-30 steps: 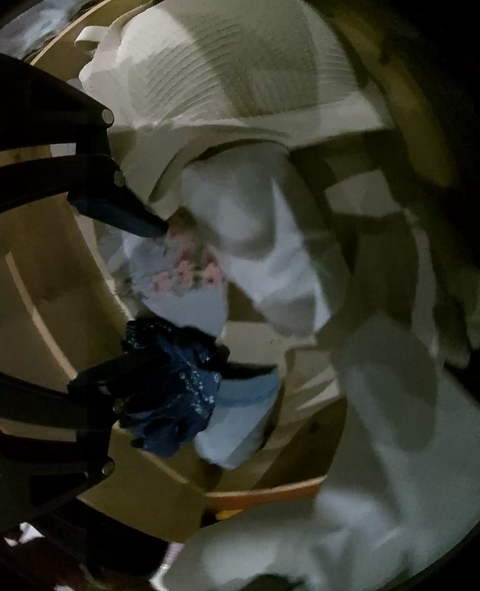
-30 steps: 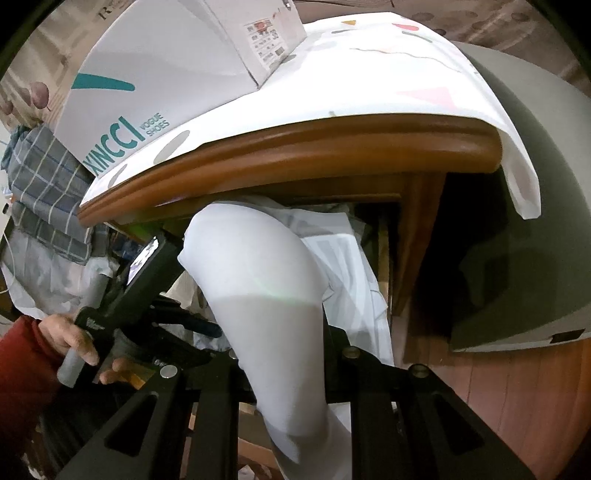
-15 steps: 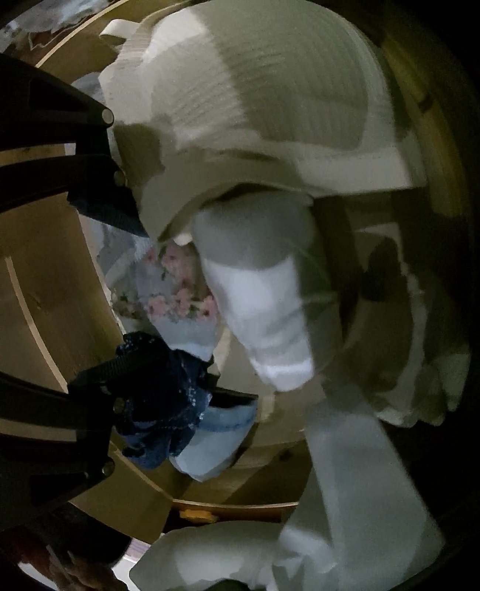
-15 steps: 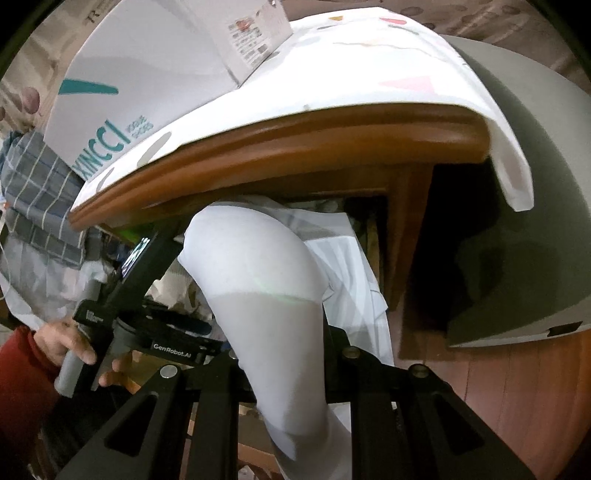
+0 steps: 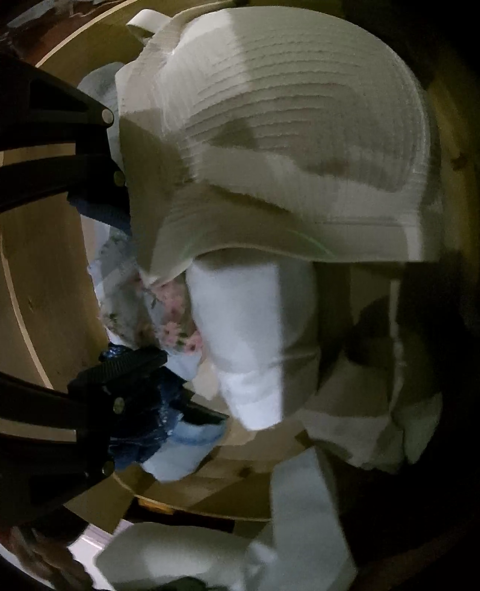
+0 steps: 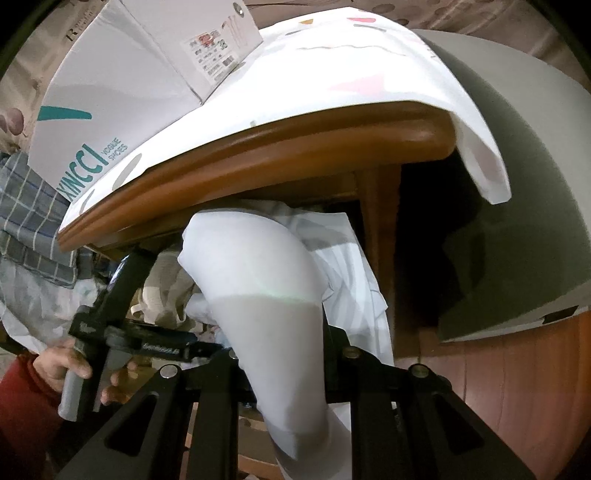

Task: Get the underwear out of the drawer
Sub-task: 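Grasp the pink floral underwear with the left tool and lift it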

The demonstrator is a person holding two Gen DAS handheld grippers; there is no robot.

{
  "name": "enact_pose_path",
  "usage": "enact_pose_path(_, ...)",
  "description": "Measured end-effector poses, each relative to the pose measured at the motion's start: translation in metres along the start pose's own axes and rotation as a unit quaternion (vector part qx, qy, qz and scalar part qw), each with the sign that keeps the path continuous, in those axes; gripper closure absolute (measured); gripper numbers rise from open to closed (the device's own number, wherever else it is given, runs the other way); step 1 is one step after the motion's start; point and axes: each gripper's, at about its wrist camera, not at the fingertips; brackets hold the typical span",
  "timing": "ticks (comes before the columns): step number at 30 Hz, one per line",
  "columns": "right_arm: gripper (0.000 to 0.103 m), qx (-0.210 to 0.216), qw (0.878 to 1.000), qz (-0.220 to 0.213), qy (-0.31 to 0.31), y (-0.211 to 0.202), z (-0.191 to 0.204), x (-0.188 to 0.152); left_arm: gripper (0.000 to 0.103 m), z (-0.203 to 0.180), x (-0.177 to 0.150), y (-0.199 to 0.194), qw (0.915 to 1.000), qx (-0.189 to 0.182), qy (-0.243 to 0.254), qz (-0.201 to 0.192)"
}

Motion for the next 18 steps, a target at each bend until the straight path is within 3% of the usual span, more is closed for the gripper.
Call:
enact_pose_path(7, 0.087, -0.005, 1.0, 0.008, -0.002, 0.007, 0.003, 0.002, 0.039, -0.002, 0.015, -0.003, 0.9988, 0.033, -0.037, 0.0)
enact_pose_path(11, 0.087, -0.004, 1.0, 0.01, -0.005, 0.009, 0.01, 0.005, 0.039, 0.0, 0.017, -0.001, 0.9971, 0.032, -0.068, 0.007)
enact_pose_path(14, 0.087, -0.001, 1.0, 0.014, -0.008, 0.009, 0.012, 0.005, 0.065, 0.003, 0.017, 0.001, 0.9973, 0.012, -0.072, -0.001)
enact_pose_path(18, 0.087, -0.001, 1.0, 0.018, -0.013, 0.011, 0.011, 0.005, 0.079, 0.004, 0.008, -0.004, 0.9974, 0.003, -0.071, -0.015)
Point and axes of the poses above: each gripper's, at about its wrist camera, not at the fingertips, and y roughly the way its jaws point, z to its left, x to its top, and after that the axes turned 5 degrees about z, right-handed
